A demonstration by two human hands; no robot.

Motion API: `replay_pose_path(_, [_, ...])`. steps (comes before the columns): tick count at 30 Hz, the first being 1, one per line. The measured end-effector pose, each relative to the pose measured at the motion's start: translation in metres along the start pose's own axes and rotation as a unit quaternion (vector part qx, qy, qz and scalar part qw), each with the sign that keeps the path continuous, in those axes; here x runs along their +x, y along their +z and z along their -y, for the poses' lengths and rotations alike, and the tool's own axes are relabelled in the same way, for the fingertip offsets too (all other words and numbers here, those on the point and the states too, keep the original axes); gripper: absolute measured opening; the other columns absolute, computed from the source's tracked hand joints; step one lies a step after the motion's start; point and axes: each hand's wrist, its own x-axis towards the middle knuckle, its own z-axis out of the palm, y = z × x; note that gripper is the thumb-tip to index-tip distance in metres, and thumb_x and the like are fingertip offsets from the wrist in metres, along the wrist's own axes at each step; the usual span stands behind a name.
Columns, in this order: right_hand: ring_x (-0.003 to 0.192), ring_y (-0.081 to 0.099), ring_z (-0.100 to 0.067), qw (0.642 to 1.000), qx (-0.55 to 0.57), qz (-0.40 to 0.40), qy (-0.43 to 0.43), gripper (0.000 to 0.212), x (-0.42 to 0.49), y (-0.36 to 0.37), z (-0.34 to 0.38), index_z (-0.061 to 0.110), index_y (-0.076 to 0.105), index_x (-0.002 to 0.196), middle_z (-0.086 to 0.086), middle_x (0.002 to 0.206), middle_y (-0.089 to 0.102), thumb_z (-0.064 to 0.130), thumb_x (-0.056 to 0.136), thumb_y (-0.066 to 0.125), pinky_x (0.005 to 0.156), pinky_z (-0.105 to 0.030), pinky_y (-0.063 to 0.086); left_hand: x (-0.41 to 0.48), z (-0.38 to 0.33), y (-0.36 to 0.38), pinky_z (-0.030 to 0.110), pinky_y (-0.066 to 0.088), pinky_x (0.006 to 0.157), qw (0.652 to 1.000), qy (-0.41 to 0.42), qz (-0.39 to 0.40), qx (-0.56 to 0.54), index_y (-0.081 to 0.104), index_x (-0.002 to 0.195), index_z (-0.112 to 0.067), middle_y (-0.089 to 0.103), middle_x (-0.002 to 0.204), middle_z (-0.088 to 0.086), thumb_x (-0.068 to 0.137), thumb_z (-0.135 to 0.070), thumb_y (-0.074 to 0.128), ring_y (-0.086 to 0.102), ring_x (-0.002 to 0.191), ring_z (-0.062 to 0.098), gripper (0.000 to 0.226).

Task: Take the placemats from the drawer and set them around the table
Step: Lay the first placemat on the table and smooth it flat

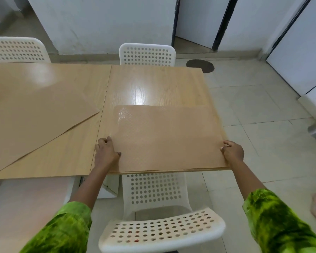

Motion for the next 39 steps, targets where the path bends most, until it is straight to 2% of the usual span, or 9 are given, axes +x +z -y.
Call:
replay_pose_path(9, [0.111,0.051,-0.034,0.995,-0.092,-0.023,-0.023,0.037,0.005,0.010,-0.002,0.014,0.059,0.124,-0.015,0.123,0.050,0.011,0.088,0.048,0.088,-0.039,0.044,0.001,-0.005,0.003,0.049,0.031,0.108,0.999,-0.038,0.003,0.036,0.017,0.147,-0.008,0.020,0.144,0.016,0.089,-0.028,0.058,0.023,0.131,0.037,0.074])
replay_pose_path(14, [0.119,0.041,-0.032,0.990,-0.125,-0.045,-0.047,0.036,-0.003,0.012,0.001,0.008,0.056,0.121,-0.016,0.121,0.049,0.008,0.088,0.043,0.085,-0.039,0.041,-0.002,-0.015,0.003,0.050,0.026,0.108,0.997,-0.064,-0.006,0.045,0.026,0.142,-0.008,0.011,0.149,0.014,0.086,-0.020,0.059,0.015,0.134,0.036,0.065])
replay_pose_path(18, [0.118,0.040,-0.031,0.983,-0.139,-0.042,-0.116,0.034,-0.002,0.034,0.028,0.006,0.056,0.117,-0.016,0.120,0.051,0.005,0.087,0.041,0.090,-0.041,0.042,0.013,-0.045,0.001,0.052,0.019,0.112,0.997,0.004,-0.045,0.062,0.024,0.144,-0.008,0.003,0.155,0.015,0.090,-0.028,0.054,0.005,0.141,0.037,0.065])
replay_pose_path(22, [0.123,0.041,-0.032,0.962,-0.131,0.025,-0.238,0.040,0.011,0.083,0.082,0.005,0.055,0.122,-0.018,0.128,0.052,-0.001,0.087,0.037,0.099,-0.039,0.038,0.060,-0.097,0.009,0.044,0.008,0.117,0.980,0.159,-0.035,0.117,0.024,0.146,-0.009,0.005,0.159,0.011,0.094,-0.038,0.043,-0.002,0.147,0.028,0.063])
replay_pose_path(24, [0.132,0.037,-0.028,0.947,-0.130,0.069,-0.284,0.043,0.019,0.104,0.106,0.007,0.050,0.130,-0.016,0.140,0.045,0.001,0.090,0.037,0.108,-0.037,0.030,0.081,-0.121,0.020,0.041,0.002,0.118,0.962,0.225,0.016,0.156,0.018,0.148,-0.009,0.000,0.160,0.007,0.096,-0.041,0.037,-0.008,0.147,0.023,0.064])
replay_pose_path(27, [0.145,0.014,-0.021,0.911,-0.215,0.136,-0.324,0.045,0.026,0.129,0.129,0.016,0.033,0.143,-0.006,0.156,0.022,0.018,0.098,0.032,0.116,-0.040,0.011,0.105,-0.135,0.036,0.044,-0.005,0.117,0.949,0.251,0.072,0.178,0.005,0.151,-0.014,-0.009,0.160,0.002,0.097,-0.045,0.028,-0.014,0.146,0.019,0.066])
replay_pose_path(31, [0.147,-0.005,-0.022,0.865,-0.311,0.169,-0.356,0.051,0.022,0.155,0.125,0.028,0.014,0.148,0.001,0.160,0.002,0.035,0.099,0.024,0.116,-0.047,-0.001,0.112,-0.122,0.054,0.049,-0.011,0.115,0.947,0.256,0.053,0.188,-0.001,0.151,-0.025,-0.013,0.159,-0.004,0.090,-0.060,0.009,-0.016,0.146,0.018,0.071])
replay_pose_path(34, [0.147,-0.009,-0.020,0.860,-0.327,0.143,-0.365,0.055,0.022,0.160,0.113,0.030,0.005,0.149,0.003,0.160,-0.004,0.044,0.098,0.019,0.117,-0.046,-0.004,0.110,-0.116,0.058,0.051,-0.009,0.115,0.947,0.255,0.014,0.197,0.000,0.149,-0.033,-0.009,0.160,-0.008,0.074,-0.069,-0.009,-0.013,0.146,0.019,0.084])
replay_pose_path(39, [0.146,-0.011,-0.017,0.887,-0.344,0.088,-0.295,0.060,0.059,0.133,0.090,0.026,-0.004,0.149,0.003,0.159,-0.009,0.049,0.096,0.013,0.116,-0.044,-0.008,0.115,-0.090,0.051,0.050,-0.006,0.116,0.957,0.210,-0.047,0.194,0.003,0.148,-0.038,-0.004,0.160,-0.005,0.075,-0.070,-0.006,-0.010,0.147,0.024,0.080])
